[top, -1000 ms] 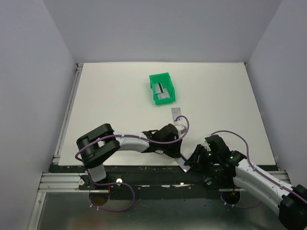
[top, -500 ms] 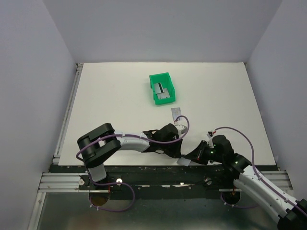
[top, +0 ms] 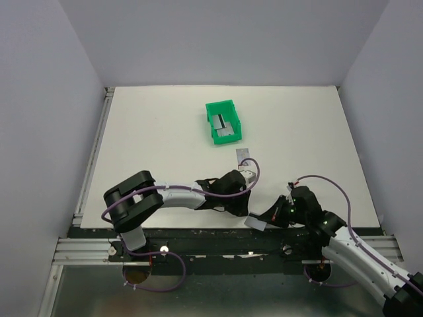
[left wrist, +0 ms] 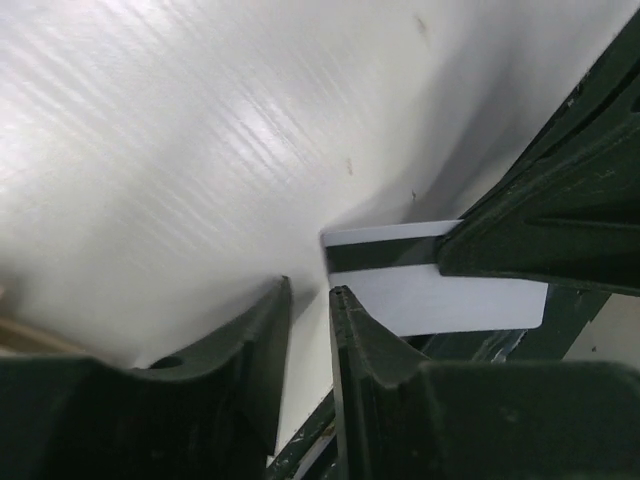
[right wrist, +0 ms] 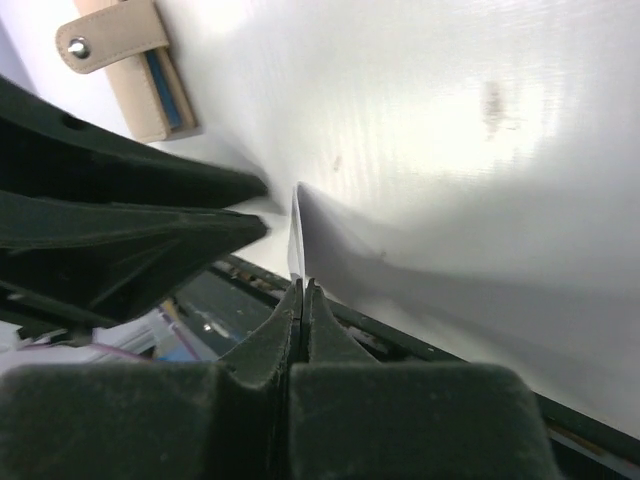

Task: Put the credit cards into the card holder
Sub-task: Pick up the credit card at the corner of the board.

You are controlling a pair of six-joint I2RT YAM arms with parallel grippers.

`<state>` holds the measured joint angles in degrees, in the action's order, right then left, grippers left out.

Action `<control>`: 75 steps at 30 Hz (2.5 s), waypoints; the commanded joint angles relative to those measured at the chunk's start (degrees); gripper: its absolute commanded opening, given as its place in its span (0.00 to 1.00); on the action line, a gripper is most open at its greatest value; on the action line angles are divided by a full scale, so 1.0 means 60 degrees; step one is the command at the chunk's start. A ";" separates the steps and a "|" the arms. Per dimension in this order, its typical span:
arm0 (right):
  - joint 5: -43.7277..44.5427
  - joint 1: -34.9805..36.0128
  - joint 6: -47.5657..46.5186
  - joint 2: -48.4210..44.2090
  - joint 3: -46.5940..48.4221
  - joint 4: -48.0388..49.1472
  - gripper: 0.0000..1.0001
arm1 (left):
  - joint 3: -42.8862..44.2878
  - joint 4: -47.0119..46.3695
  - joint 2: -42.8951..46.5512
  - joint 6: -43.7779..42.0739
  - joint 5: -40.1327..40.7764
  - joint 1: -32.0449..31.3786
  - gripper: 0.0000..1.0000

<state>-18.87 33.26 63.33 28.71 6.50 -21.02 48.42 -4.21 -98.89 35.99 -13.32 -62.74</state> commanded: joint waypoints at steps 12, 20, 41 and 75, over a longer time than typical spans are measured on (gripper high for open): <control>0.3878 -0.0035 -0.1150 0.0853 0.3674 -0.2038 0.00 | 0.0750 0.1158 0.4466 0.1250 0.2268 0.2075 0.67; 0.3688 -0.0020 -0.0419 0.1324 0.4235 0.2047 0.00 | 0.0133 -0.0205 0.6138 0.2130 0.0829 0.3059 0.74; 0.1946 -0.0020 -0.0154 0.1908 0.3589 0.7472 0.00 | -0.0834 -0.2974 0.6272 0.3992 -0.0079 0.3133 0.75; -0.0120 -0.0049 -0.2508 0.2101 0.4640 0.5869 0.52 | -0.0309 -0.3841 0.5555 0.3905 -0.1980 0.3191 0.00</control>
<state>-16.12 33.21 59.96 44.42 27.97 25.76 43.40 -28.08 -64.60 61.32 -17.85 -43.94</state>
